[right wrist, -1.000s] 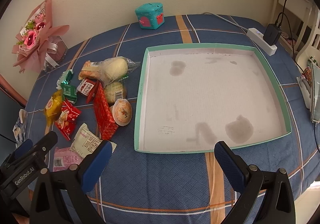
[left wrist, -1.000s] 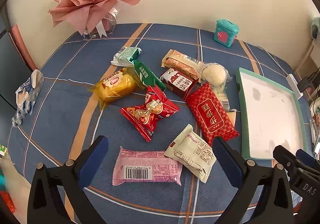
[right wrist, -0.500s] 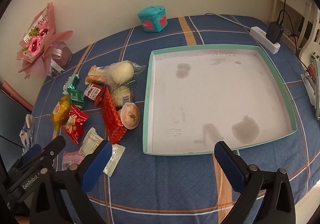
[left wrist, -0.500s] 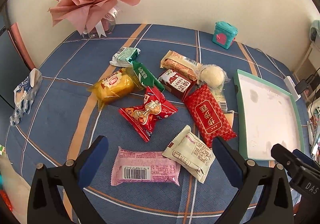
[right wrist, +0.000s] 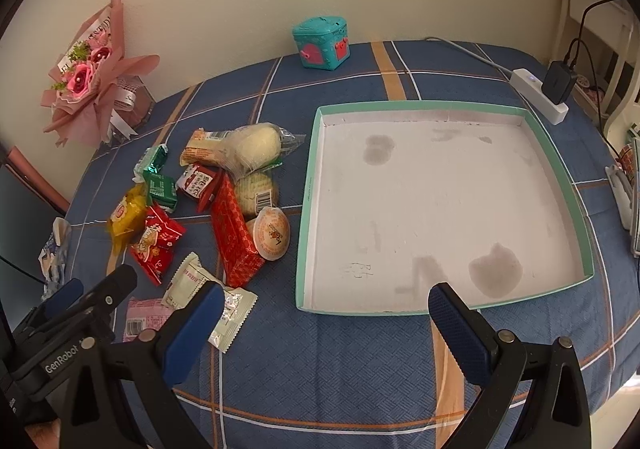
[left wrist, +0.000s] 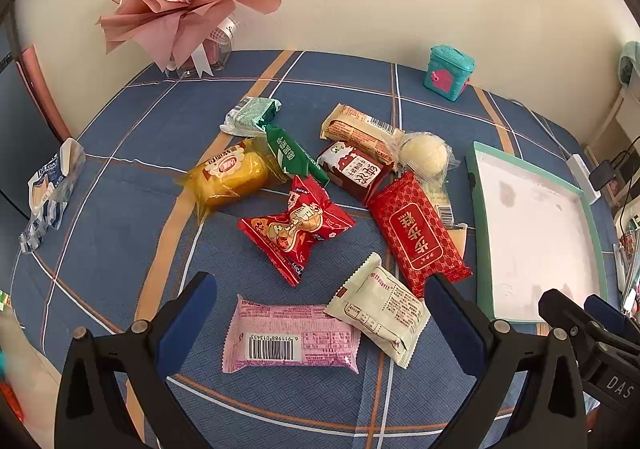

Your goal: Organize snacks

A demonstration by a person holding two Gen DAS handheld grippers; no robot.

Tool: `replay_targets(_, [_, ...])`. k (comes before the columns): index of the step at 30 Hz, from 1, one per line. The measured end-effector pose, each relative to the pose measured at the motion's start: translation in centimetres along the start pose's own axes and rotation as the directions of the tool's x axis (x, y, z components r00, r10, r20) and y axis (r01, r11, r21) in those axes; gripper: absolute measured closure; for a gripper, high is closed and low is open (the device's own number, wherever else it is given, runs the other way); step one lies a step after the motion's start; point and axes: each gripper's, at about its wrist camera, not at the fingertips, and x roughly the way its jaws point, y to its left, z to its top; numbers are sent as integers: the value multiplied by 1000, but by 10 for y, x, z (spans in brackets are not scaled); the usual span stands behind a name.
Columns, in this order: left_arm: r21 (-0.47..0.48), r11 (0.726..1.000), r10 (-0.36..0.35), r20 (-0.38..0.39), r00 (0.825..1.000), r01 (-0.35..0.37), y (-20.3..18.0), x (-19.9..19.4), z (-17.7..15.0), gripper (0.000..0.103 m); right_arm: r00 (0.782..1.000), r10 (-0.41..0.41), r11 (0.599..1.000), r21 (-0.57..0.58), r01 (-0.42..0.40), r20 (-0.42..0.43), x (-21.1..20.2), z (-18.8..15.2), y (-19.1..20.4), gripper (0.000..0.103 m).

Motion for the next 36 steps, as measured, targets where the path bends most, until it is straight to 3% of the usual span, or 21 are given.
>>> replay_targets(24, [-3, 1000, 14, -12, 1000, -14, 3, 2, -1, 0, 1000, -8, 1000, -1, 8, 2, 2, -2, -2, 0])
replay_targets(36, [-25, 999, 42, -79, 996, -45, 13, 14, -5, 0, 1000, 9, 1000, -23, -9, -16, 10, -1, 6, 0])
